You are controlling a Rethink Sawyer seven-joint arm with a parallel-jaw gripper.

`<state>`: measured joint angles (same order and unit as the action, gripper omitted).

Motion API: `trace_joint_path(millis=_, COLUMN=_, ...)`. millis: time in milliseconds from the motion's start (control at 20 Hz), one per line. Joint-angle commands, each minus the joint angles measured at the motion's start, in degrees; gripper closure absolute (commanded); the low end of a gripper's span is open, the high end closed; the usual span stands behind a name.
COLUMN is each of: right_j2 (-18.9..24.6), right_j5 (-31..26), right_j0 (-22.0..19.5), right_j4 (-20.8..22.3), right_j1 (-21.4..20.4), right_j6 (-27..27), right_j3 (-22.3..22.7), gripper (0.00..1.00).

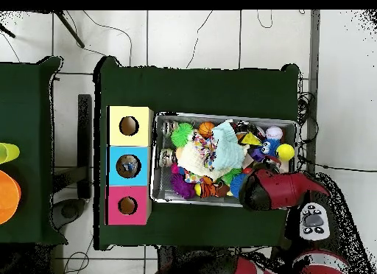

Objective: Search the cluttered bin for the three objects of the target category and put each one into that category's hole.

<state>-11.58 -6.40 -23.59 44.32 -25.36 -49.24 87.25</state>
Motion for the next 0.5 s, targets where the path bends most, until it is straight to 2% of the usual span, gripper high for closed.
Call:
trace_joint_path(millis=50, right_j2=7.3, right_j5=-4.2, right_j0=-6.4, right_j4=-4.0, right_j1=-7.2, right_j6=-8.2, right_j3=8.2, gripper=1.00)
trace_joint_path(millis=100, right_j2=9.7, right_j5=-7.2, right_j0=-8.1, right_j4=-5.2, right_j1=-11.6, right_j6=-6.2, right_j3=12.4, gripper=1.00)
trace_joint_path(millis=200, right_j2=11.1, right_j5=-9.8, right_j0=-9.0, right_j4=-6.6, right_j1=-16.6, right_j6=-4.2, right_j3=15.8, gripper=1.00)
trace_joint_path(millis=300, right_j2=11.9, right_j5=-12.6, right_j0=-9.4, right_j4=-8.2, right_j1=-20.1, right_j6=-2.5, right_j3=17.3, gripper=1.00)
trace_joint_path(millis=500, right_j2=14.6, right_j5=-17.2, right_j0=-10.1, right_j4=-12.1, right_j1=-24.1, right_j6=-1.6, right_j3=19.9, gripper=1.00)
